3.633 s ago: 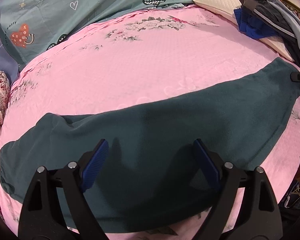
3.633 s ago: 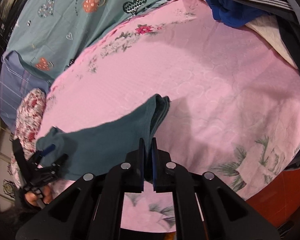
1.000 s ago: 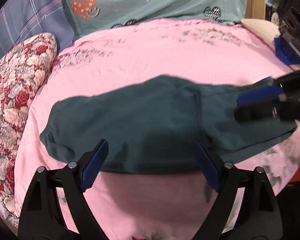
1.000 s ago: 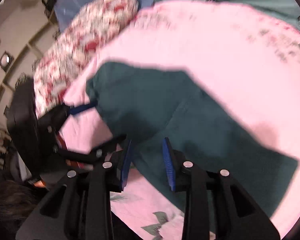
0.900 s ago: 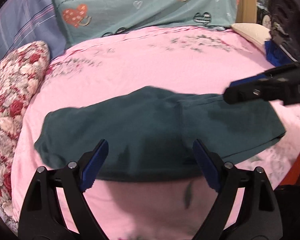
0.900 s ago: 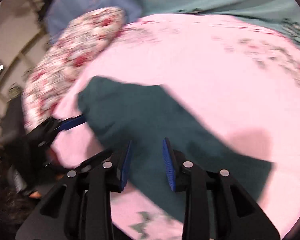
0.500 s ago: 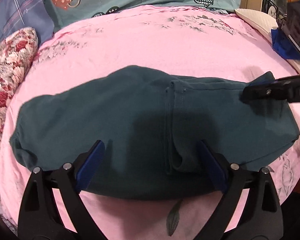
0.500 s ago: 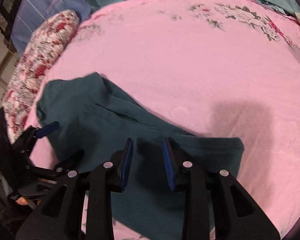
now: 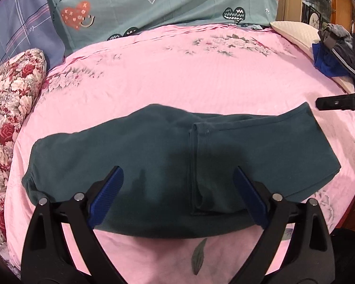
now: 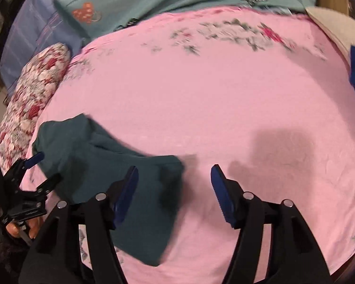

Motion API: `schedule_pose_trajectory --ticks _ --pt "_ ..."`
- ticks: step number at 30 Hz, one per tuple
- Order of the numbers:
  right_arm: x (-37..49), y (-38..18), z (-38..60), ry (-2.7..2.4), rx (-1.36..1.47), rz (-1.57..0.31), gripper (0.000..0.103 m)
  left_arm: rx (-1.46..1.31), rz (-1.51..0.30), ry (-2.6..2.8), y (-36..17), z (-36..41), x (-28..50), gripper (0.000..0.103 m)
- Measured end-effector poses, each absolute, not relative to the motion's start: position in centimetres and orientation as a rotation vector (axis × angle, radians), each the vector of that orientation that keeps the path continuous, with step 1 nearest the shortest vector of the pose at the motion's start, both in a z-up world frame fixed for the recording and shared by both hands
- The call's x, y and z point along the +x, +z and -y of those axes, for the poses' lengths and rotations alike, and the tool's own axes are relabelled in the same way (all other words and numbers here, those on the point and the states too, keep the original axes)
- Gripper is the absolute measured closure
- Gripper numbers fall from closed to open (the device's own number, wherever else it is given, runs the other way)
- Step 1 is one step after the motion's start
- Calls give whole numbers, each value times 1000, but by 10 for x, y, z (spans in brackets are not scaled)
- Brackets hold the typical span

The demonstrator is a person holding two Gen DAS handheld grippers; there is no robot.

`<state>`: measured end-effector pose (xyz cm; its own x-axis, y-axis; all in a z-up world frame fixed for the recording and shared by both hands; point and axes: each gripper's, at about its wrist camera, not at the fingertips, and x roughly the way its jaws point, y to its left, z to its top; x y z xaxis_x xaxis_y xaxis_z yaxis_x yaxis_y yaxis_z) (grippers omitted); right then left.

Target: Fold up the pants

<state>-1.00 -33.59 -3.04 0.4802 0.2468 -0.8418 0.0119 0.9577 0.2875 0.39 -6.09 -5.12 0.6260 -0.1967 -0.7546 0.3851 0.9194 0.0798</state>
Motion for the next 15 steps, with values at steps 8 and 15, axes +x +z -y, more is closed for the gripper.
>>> schedule_pose_trajectory --ticks 8,15 --pt "5 -60 322 248 306 -1113 89 288 -894 -352 -74 85 10 8" --pt "28 -15 343 246 255 -1015 94 272 -885 -376 -72 117 25 8"
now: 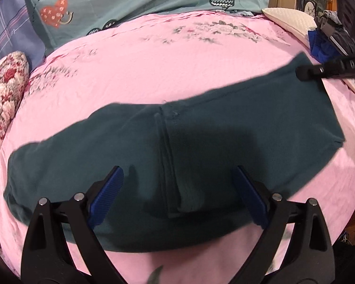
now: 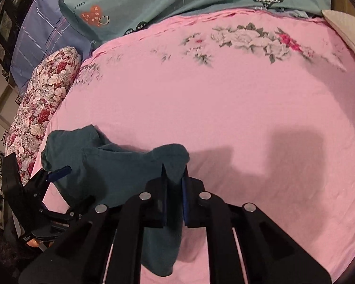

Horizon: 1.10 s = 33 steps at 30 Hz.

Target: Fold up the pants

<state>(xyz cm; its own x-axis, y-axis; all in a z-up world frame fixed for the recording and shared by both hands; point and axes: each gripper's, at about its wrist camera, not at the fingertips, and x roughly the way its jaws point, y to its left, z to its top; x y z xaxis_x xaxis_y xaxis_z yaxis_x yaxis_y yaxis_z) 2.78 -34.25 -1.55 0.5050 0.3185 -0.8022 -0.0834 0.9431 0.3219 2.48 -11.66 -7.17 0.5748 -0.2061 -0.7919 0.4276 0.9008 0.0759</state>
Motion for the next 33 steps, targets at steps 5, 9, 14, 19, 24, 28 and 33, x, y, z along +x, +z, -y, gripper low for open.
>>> schedule_pose_trajectory --ticks 5,9,14,19,24,28,33 --pt "60 -9 359 213 210 -1013 94 267 -883 -383 -71 146 42 8" --pt "88 -55 361 139 162 -1132 84 246 -920 -367 -76 150 53 8" --pt "73 -43 366 62 145 -1061 69 214 -895 -335 -64 122 47 8" --pt "31 -22 350 142 156 -1043 69 240 -901 -249 -66 99 52 8" --pt "17 -65 319 150 3 -1178 69 259 -959 -231 -84 102 60 6" --pt "15 -50 321 94 -36 -1184 69 259 -942 -227 -77 98 57 8" --pt "15 -29 297 260 62 -1087 69 141 -857 -291 -52 101 49 8"
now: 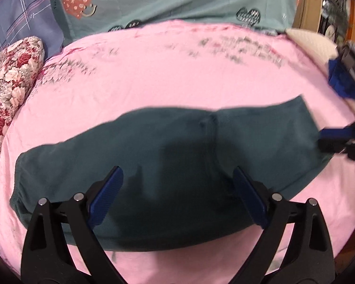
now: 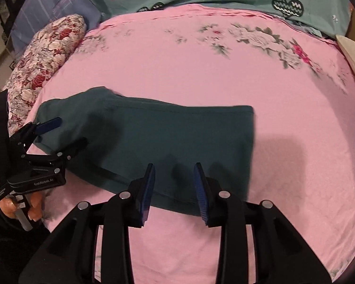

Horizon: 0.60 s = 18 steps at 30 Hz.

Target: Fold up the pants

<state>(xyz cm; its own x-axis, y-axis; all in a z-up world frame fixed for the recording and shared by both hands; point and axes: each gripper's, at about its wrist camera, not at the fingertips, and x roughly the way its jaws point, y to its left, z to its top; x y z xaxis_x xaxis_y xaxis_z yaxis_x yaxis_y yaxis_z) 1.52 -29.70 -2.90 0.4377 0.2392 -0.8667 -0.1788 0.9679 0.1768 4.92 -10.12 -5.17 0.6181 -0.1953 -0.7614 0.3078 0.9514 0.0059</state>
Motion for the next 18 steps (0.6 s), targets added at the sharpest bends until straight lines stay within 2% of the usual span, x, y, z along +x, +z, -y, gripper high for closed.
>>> schedule_pose_trajectory --ticks 3,5,6,9,12,15,16,18 --pt "25 -50 285 263 57 -1143 69 253 -839 -294 -53 132 49 8" --pt "25 -64 284 239 19 -1167 69 402 -879 -236 -78 150 58 7" --pt "24 -64 284 235 6 -1169 69 391 -896 -233 -84 147 63 3" --pt "21 -58 286 219 3 -1168 69 301 -922 -215 -79 125 70 3" --pt "18 -40 279 269 48 -1126 69 233 -865 -212 -59 95 54 3" --pt "21 -12 250 365 44 -1065 65 154 -833 -199 -45 48 26 3" --pt "24 -6 237 393 34 -1053 61 124 -833 -191 -43 32 21 3" --pt "36 6 204 466 17 -1036 60 71 -836 -137 -42 -5 8 3"
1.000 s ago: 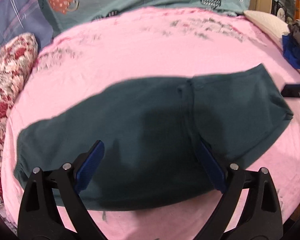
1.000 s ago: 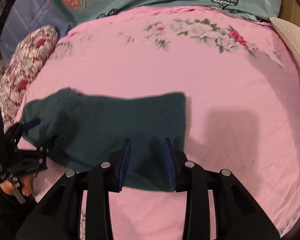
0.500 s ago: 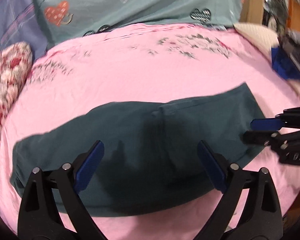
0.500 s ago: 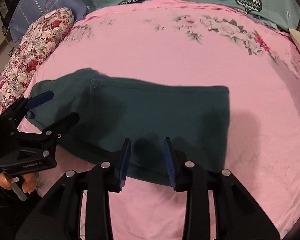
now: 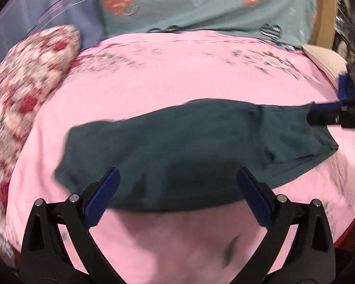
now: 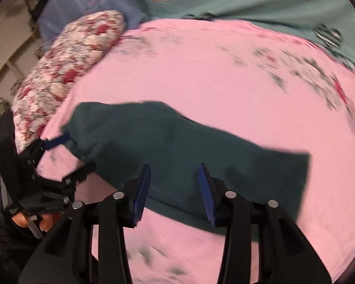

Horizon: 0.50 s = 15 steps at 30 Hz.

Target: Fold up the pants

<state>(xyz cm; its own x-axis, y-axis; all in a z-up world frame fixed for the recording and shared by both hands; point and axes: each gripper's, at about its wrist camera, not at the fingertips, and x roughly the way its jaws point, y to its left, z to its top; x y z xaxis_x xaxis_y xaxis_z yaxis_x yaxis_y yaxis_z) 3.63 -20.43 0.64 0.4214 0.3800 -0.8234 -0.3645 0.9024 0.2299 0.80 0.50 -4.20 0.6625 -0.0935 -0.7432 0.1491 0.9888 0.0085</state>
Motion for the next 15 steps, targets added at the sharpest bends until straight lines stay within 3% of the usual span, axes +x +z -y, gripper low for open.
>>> schedule_pose_trajectory --ticks 7,15 --pt "94 21 43 715 -82 -1064 60 -169 -919 -11 -65 -100 14 3" --pt "158 -28 -63 788 -170 -1194 60 -306 -978 -43 -84 -126 53 5"
